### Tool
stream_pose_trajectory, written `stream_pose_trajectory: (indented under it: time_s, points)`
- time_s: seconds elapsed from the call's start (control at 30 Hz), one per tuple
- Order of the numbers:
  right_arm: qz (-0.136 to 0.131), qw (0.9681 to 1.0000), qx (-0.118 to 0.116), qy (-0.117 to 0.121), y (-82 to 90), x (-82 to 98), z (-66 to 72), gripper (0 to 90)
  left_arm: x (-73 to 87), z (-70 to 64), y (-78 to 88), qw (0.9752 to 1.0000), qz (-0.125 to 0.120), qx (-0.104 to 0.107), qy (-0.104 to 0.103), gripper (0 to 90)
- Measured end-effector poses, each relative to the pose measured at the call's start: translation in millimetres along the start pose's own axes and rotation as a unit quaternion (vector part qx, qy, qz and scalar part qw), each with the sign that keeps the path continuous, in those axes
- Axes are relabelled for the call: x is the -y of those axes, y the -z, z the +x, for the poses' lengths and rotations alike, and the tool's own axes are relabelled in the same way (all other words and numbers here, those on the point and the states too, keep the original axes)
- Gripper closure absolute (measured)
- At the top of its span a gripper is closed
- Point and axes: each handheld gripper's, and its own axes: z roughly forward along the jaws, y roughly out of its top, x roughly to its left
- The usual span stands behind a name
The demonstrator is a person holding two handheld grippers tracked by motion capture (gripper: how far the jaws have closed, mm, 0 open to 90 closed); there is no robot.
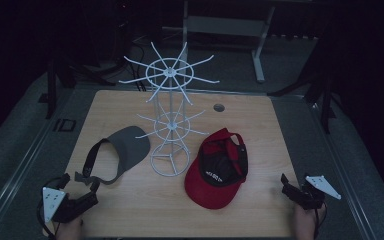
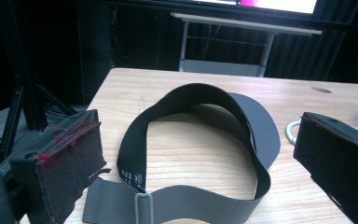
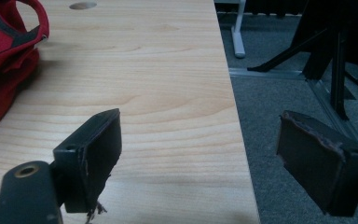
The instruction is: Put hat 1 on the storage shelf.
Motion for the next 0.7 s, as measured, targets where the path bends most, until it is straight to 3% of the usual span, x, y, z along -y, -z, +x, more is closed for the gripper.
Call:
stream_pose_trajectory:
  time_s: [0.13, 0.33, 0.47, 0.53, 0.6, 0.7]
  points:
    - [0.001, 1.0, 0.001, -0.001, 0.0, -0.1, -0.1, 14.2, -0.1, -0.6, -0.2, 1.0, 0.001, 0.003, 0.0, 1.7]
    - [0.018, 0.9994, -0.023, 0.017, 3.3, -5.0, 6.7, 14.1, -0.8, -3.8, 0.6, 0.9999, -0.004, 0.013, 0.002, 1.7]
    - [0.03, 0.9979, -0.042, 0.039, 6.9, -16.9, 15.6, 12.3, -1.9, -7.9, 1.2, 0.9996, -0.009, 0.027, 0.0, 1.7]
    - [0.033, 0.9974, -0.054, 0.035, 9.3, -26.7, 19.9, 10.2, -2.4, -10.0, 1.4, 0.9993, -0.01, 0.037, 0.005, 1.7]
    - [0.032, 0.9974, -0.051, 0.04, 10.6, -33.4, 23.4, 10.1, -3.3, -14.0, 1.9, 0.9985, -0.013, 0.053, 0.012, 1.7]
    - [0.032, 0.9973, -0.051, 0.041, 11.4, -39.4, 27.1, 10.2, -3.5, -15.0, 1.8, 0.9983, -0.012, 0.055, 0.012, 1.7]
